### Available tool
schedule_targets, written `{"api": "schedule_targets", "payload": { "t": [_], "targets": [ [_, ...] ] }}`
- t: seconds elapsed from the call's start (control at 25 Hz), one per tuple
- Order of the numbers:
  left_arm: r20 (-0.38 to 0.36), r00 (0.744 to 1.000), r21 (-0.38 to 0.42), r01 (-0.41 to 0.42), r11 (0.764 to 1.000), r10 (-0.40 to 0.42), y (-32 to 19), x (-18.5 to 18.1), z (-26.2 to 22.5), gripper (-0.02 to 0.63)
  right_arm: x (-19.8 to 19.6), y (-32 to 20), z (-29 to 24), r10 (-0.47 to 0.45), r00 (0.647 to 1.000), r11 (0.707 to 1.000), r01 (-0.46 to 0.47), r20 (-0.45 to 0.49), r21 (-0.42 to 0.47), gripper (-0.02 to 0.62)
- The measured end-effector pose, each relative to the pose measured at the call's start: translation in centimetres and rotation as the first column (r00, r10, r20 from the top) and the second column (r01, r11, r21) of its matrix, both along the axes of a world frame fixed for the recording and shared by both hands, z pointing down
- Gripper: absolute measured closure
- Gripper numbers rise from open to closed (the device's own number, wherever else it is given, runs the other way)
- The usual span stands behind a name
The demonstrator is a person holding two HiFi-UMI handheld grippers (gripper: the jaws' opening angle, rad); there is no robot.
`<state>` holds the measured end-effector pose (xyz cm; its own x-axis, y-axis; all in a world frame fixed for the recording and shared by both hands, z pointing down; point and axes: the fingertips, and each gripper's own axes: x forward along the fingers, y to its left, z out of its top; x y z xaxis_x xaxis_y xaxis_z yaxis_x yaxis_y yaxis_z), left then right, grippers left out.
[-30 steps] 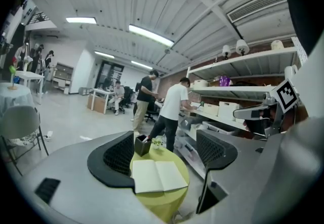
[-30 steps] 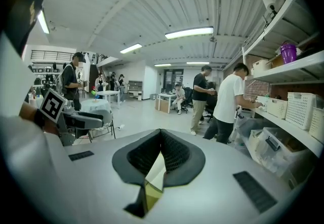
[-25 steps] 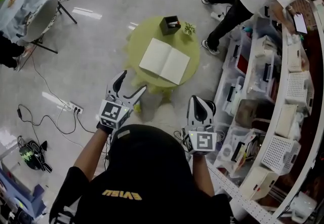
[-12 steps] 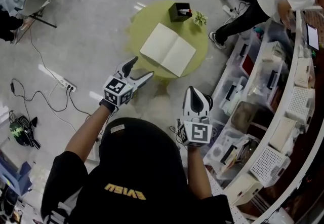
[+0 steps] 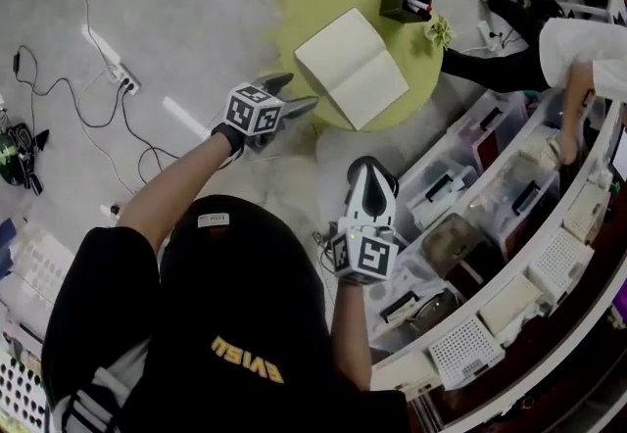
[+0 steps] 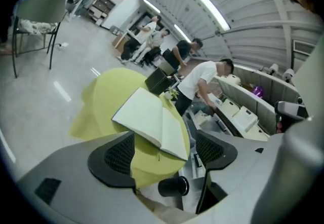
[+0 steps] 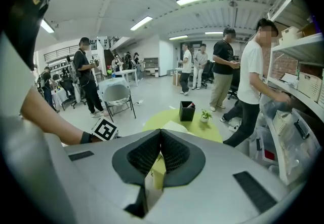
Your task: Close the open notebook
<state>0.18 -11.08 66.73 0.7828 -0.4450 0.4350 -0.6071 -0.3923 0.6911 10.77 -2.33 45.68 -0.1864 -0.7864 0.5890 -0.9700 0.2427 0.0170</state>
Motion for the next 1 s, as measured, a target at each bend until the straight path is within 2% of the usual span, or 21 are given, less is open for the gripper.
{"api": "schedule_targets", "payload": {
  "t": [0.36, 0.6, 0.84, 1.0],
  "targets": [
    [-0.067, 0.993, -0.145, 0.087, 0.986, -0.098, -1.1, 1.8, 4.1, 0.215, 0.7, 0.1, 1.7, -0.040, 0.999, 0.997, 0.042, 0.033, -0.061, 0.594],
    [-0.147, 0.970, -0.228, 0.156, 0.961, -0.192, -2.3, 2.7, 5.7, 0.221, 1.5, 0.7, 2.4, -0.038, 0.999, 0.994, 0.042, 0.038, -0.096, 0.594],
    [-0.172, 0.957, -0.255, 0.186, 0.949, -0.234, -2.9, 3.4, 6.5, 0.236, 2.2, 0.8, 2.4, -0.039, 0.998, 0.994, 0.043, 0.041, -0.103, 0.594],
    [-0.184, 0.948, -0.258, 0.208, 0.943, -0.259, -4.0, 3.7, 6.6, 0.272, 2.6, 0.8, 2.6, -0.032, 0.999, 0.994, 0.036, 0.045, -0.105, 0.594]
  ]
}}
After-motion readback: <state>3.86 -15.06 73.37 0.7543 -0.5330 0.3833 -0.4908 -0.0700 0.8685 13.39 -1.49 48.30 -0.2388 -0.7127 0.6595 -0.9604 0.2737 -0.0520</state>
